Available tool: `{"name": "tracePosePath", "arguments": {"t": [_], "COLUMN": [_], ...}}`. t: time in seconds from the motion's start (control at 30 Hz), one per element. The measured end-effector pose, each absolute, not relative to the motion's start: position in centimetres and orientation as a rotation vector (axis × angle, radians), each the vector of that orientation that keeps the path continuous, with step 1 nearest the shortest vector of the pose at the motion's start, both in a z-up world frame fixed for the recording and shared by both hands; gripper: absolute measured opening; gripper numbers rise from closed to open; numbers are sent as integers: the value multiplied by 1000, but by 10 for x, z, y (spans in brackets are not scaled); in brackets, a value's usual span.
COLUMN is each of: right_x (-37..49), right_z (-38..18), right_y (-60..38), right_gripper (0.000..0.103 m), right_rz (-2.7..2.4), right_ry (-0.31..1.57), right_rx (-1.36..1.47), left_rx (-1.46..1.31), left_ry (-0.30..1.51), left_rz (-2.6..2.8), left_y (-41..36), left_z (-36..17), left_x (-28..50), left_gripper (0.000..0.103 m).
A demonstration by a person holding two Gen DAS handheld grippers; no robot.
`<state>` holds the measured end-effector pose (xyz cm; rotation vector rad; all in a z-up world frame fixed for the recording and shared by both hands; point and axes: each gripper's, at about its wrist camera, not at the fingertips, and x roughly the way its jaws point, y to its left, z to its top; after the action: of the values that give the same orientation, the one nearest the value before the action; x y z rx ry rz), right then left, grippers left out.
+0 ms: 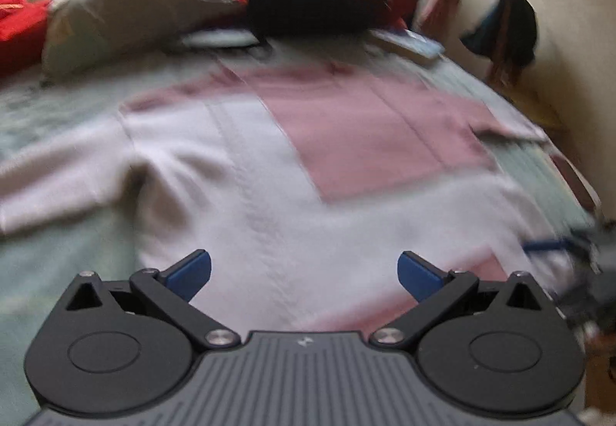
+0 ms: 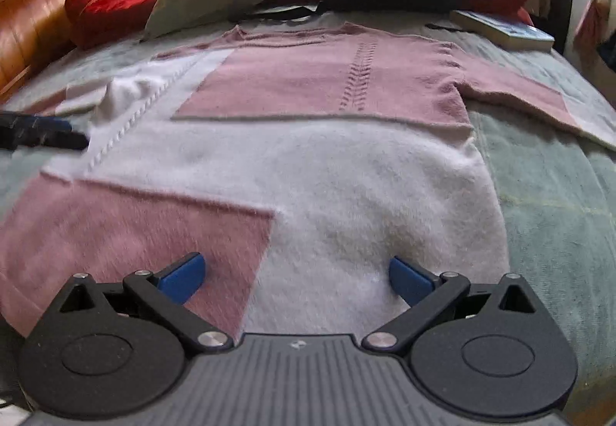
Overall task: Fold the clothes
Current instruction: 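Move the left gripper across the sweater toward the pink sleeve cuff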
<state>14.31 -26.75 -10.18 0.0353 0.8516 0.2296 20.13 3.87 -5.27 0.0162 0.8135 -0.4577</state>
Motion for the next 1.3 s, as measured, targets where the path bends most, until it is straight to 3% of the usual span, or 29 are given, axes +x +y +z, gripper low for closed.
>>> {"name": "tracePosePath", "arguments": {"t": [0.17, 0.33, 0.6, 0.93, 1.13, 1.3], "right_x": [160, 179, 186, 177, 169, 166], "right_z": [-84, -83, -100, -100, -93, -91], "right_y": [-268, -267, -263, -266, -259, -259], "right_gripper": [103, 103, 103, 103, 103, 103], "right_rz": [221, 219, 229, 215, 231, 230], "right_ry": [794, 792, 825, 819, 810, 806], "right_rx": [38, 89, 90, 92, 74, 63], "left_rx": [-89, -290, -314, -138, -122, -131], "left_ry": [824, 909, 939, 814, 906, 872], "left_rz": [-406, -497, -487, -510, -483, -481], "left_y": [64, 67, 90, 71, 64, 78], "left_z": [-41, -62, -111, -78, -105, -108], "left_x": [284, 331, 321, 283, 285, 268], "left_gripper": [102, 102, 102, 102, 101, 102]}}
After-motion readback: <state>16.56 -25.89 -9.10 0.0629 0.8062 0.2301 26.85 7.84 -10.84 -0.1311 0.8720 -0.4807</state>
